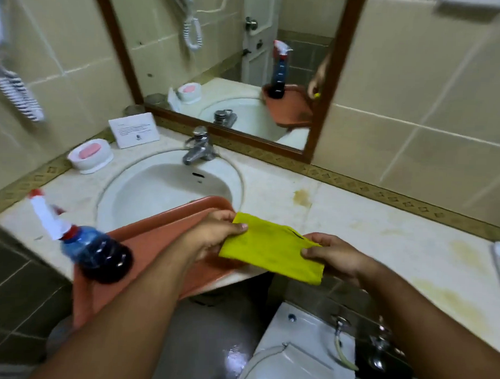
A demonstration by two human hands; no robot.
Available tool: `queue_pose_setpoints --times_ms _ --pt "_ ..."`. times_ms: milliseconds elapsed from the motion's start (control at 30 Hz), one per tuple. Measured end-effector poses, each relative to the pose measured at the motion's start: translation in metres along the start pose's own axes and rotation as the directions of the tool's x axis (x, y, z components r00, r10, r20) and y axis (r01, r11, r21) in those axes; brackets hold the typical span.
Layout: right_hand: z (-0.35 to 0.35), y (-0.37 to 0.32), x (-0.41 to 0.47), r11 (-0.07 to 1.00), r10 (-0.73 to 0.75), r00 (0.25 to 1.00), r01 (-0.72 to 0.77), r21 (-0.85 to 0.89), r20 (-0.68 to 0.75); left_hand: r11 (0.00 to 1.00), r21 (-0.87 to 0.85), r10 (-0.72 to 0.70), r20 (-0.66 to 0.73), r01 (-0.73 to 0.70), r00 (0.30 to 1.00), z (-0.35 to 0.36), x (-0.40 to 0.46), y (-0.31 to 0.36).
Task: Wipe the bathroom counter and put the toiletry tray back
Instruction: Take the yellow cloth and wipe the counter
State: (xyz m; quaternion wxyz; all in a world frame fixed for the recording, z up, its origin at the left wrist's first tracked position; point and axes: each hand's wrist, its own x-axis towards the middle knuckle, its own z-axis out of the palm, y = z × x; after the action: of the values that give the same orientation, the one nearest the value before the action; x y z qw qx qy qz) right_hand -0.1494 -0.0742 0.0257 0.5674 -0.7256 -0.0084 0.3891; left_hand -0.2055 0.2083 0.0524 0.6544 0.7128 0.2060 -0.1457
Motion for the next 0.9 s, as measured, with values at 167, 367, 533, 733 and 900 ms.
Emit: queue_pose_setpoints --times_ms 167,367,533,733,900 --pt "-0.08 0.056 -0.042 0.983 0.11 0.92 -0.044 0.181 -0.377 0.946 0.32 0.062 0.008 -0.061 0.998 0.135 0.063 -0.008" --pt "-0.171 0.093 -0.085 0.883 0.163 0.626 0.253 0.396 -0.763 0.933 0.253 0.22 0.158 -0.255 0.963 0.268 0.091 0.026" --pt "-0.204 0.117 -0.103 0.986 -0.054 0.562 -0.099 -0.132 -0.825 0.503 0.761 0.459 0.167 -0.41 0.872 0.229 0.106 -0.014" --pt "-0.212 0.112 -0.082 0.337 -0.448 0.633 -0.535 -0.775 -0.631 0.166 0.97 0.401 0.101 -0.18 0.911 0.18 0.128 -0.058" --pt "-0.23 0.108 -0.031 0.192 -0.353 0.886 -0.246 -0.95 -0.301 0.118 0.972 0.424 0.138 -0.206 0.895 0.18 0.133 -0.06"
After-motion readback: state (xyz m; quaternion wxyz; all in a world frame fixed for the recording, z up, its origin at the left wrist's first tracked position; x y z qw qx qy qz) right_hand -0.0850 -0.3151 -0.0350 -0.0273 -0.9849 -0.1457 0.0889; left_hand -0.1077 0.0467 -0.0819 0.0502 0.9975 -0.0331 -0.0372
